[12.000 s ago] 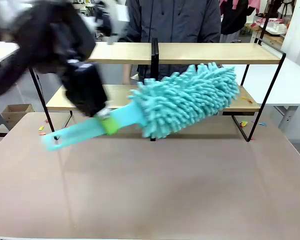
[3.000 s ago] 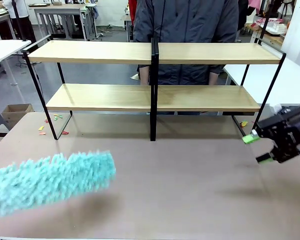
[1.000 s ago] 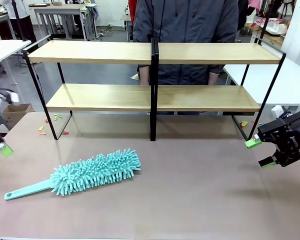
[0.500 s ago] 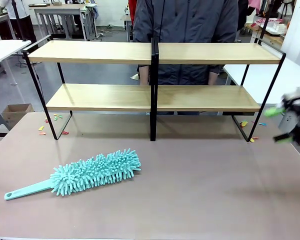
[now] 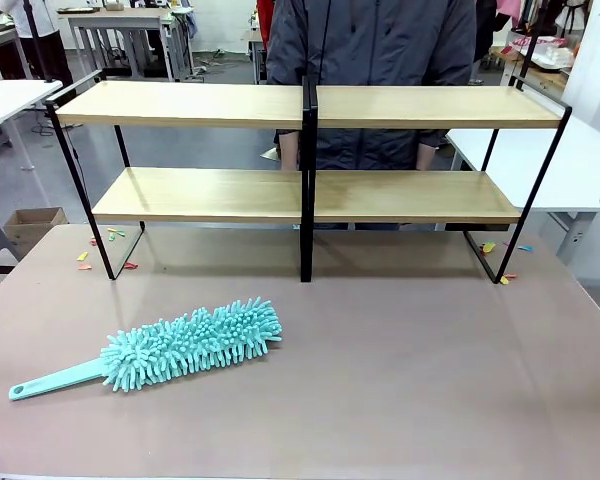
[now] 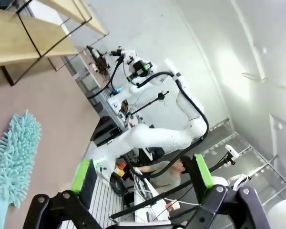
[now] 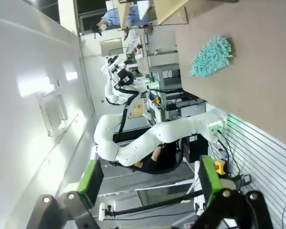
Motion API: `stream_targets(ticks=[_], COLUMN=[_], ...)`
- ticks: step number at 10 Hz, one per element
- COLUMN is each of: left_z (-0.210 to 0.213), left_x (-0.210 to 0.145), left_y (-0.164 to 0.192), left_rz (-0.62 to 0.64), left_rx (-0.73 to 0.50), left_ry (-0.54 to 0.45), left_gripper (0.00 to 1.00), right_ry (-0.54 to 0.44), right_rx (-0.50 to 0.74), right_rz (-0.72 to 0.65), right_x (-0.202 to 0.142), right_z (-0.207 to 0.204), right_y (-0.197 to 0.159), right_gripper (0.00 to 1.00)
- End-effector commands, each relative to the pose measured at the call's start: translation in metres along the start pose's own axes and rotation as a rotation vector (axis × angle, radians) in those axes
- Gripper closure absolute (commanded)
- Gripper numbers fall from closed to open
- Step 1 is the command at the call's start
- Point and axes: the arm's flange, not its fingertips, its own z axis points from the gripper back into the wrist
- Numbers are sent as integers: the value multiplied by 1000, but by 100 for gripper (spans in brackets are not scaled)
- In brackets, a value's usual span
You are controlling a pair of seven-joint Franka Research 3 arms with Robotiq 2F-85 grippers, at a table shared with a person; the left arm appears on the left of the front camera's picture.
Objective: Clean the shelves.
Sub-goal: Place the Duster on the table.
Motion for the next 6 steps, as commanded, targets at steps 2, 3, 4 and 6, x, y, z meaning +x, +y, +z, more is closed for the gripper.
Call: stream_targets(ticks=[2,3,4,6], left_z=[-6,-6,-6,-6], left_x=[-1,-1,-1,-1], left_y=[-2,-2,-2,-2], left_rz=[-10,-10,-10,-10], left_rx=[43,43,43,43], left_ry=[69,69,69,69], left_gripper=[0,0,0,0], right_ry=[18,18,18,18], right_rx=[-46,-46,-46,-46], right_rz=[-8,-8,-8,-8], right_x=[0,0,0,0], right_z=[-4,-4,-4,-4], right_y=[-3,-3,-3,-3], right_gripper=[0,0,0,0])
